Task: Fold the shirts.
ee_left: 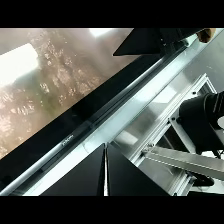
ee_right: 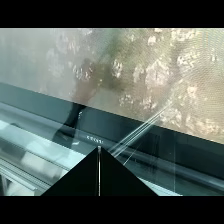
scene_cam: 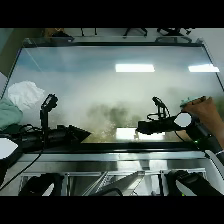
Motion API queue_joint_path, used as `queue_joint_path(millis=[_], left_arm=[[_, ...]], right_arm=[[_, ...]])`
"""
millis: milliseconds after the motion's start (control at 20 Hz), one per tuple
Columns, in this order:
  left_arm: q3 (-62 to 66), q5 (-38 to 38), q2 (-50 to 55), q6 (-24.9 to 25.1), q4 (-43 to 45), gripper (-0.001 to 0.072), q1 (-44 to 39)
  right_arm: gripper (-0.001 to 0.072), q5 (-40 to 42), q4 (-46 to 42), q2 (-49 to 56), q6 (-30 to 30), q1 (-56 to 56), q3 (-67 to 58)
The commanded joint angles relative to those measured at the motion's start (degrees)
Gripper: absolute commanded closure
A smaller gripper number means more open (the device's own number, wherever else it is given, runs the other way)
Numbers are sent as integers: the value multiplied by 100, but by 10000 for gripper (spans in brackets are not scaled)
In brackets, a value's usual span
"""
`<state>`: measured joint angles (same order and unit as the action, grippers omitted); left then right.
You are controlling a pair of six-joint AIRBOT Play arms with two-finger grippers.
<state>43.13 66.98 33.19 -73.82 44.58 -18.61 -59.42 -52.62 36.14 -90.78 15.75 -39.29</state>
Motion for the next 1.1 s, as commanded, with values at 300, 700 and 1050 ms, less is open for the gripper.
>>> queue_joint_path(millis=[300,700,1050], left_arm=[[4,-103,-7,-13,103,695,258],[1705,-365,1298,494,1864,-3,3241],[4677,-866,4916,879,4170,-4,3781]], right_arm=[[695,2,-2,-4,-2,4,2],[695,2,-2,-4,-2,4,2],[695,4,-2,-7,-2,4,2]])
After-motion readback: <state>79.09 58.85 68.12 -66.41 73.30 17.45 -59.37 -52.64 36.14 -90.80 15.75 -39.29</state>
